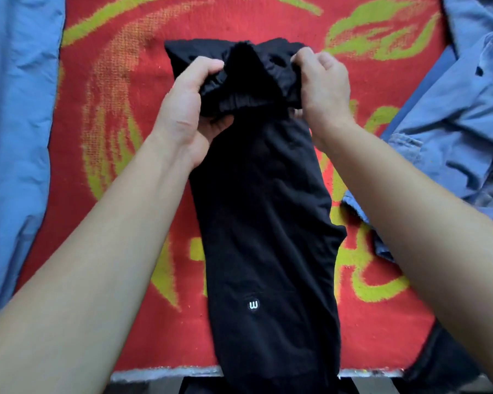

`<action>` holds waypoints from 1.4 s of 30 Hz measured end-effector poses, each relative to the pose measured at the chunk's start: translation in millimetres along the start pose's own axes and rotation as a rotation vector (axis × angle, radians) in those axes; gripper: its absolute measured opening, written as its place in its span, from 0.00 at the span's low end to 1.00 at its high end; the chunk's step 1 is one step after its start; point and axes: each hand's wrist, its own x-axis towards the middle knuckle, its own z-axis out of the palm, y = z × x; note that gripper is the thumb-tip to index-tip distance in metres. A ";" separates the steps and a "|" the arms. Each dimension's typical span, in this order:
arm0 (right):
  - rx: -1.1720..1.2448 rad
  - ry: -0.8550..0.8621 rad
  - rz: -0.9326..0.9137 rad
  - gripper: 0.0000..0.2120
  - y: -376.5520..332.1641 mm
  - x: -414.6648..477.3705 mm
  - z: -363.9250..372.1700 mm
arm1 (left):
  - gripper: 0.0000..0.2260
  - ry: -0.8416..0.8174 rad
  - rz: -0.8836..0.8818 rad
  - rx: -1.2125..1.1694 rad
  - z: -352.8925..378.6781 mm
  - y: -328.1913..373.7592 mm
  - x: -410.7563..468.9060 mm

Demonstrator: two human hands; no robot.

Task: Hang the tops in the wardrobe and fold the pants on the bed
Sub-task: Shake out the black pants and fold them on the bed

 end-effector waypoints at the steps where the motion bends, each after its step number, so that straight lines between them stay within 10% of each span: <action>1: -0.065 -0.024 0.000 0.13 13.1 -7.7 -4.3 | 0.05 0.006 -0.035 0.029 -3.0 -12.2 -7.9; 5: -0.767 -0.359 0.123 0.08 63.2 -24.4 -22.5 | 0.09 0.146 -0.331 0.611 -24.1 -71.7 -29.4; 11: -0.594 -0.303 0.218 0.13 43.1 11.9 -36.6 | 0.31 0.330 -0.092 0.863 -56.4 -40.2 -3.1; 17: -0.346 -0.213 0.242 0.42 24.5 49.8 -7.5 | 0.26 0.207 -0.007 0.447 -41.6 -10.6 46.7; 23: -0.245 -0.164 0.063 0.04 14.1 65.1 1.9 | 0.26 0.263 0.095 0.205 -31.2 3.7 66.9; 42: -0.129 -0.147 -0.154 0.18 -38.8 -38.8 -69.9 | 0.19 0.108 0.367 0.348 -23.8 19.9 -65.9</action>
